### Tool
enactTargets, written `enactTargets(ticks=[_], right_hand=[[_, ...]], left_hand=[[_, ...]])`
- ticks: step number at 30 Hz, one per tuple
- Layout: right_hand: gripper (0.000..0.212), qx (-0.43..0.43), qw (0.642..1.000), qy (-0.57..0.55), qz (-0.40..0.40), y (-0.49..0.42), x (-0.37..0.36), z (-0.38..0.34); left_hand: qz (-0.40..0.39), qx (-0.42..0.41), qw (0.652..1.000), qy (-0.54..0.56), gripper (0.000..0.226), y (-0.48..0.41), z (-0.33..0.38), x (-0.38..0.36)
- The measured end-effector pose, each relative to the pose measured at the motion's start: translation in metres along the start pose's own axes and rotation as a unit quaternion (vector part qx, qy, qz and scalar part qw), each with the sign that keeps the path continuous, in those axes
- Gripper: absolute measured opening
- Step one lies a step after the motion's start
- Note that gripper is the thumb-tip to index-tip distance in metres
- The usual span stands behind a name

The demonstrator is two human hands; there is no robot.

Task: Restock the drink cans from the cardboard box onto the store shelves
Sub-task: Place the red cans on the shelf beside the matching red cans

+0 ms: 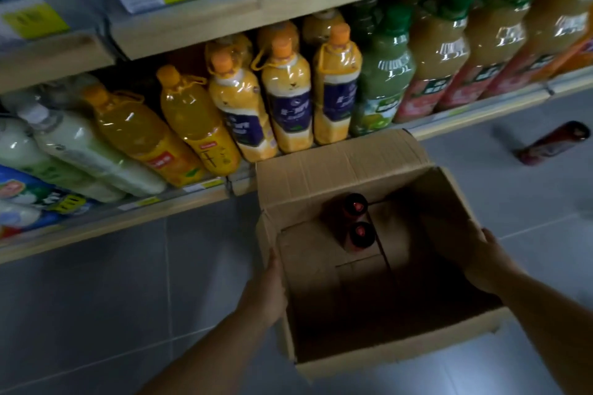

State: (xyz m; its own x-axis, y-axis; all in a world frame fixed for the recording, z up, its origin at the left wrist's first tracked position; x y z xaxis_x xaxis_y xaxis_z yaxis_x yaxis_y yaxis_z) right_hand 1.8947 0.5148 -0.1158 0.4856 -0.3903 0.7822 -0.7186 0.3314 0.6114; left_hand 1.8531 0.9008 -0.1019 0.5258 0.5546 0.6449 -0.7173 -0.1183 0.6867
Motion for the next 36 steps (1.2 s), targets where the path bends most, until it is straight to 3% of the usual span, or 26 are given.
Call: enactTargets(ticks=[2, 7, 10, 13, 17, 23, 28, 32, 36], right_hand=[[0.092, 0.002, 1.0, 0.026, -0.017, -0.004, 0.013, 0.014], [0.079, 0.024, 0.999, 0.029, 0.021, -0.002, 0.056, 0.019], [0.068, 0.064, 0.998, 0.011, 0.024, 0.009, 0.077, 0.003], [0.067, 0.091, 0.996, 0.001, 0.007, 0.019, 0.084, -0.017], [0.064, 0.1, 0.991, -0.076, -0.044, 0.015, 0.075, -0.044], [0.073, 0.078, 0.989, -0.115, -0.057, -0.033, 0.057, -0.075], [0.087, 0.132, 0.982, -0.111, -0.079, -0.084, 0.016, -0.108], [0.061, 0.214, 0.963, -0.132, -0.092, -0.106, -0.011, -0.135], [0.041, 0.243, 0.957, -0.141, -0.077, -0.12, -0.021, -0.144]], left_hand=[[-0.015, 0.001, 0.999, -0.028, 0.077, -0.001, 0.024, -0.002], [-0.045, 0.038, 0.995, -0.084, 0.088, 0.01, 0.08, -0.012], [-0.011, 0.047, 0.984, -0.169, 0.074, 0.015, 0.112, -0.003], [0.029, 0.037, 0.982, -0.181, 0.057, 0.015, 0.143, 0.004], [0.02, -0.035, 0.979, -0.199, 0.054, -0.001, 0.175, 0.004], [-0.024, -0.095, 0.988, -0.117, 0.053, -0.033, 0.184, -0.029], [-0.044, -0.094, 0.994, -0.034, 0.091, -0.085, 0.181, -0.084], [0.037, -0.103, 0.992, -0.07, 0.098, -0.12, 0.195, -0.106], [0.069, -0.082, 0.994, 0.007, 0.097, -0.135, 0.194, -0.117]])
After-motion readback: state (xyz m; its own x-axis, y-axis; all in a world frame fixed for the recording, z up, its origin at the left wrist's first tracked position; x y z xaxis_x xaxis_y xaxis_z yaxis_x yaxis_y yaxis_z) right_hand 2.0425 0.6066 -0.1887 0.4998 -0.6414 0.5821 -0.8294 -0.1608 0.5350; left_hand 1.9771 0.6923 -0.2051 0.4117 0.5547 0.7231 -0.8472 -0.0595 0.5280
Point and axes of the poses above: each hand's wrist, its own y-axis away from the middle knuckle, its own x-axis out of the back of the hand, z = x × y, the point moved 6 cm from there along -y, towards the middle knuckle, and after that the axes turned 3 degrees about z, right-handed, at the moved point
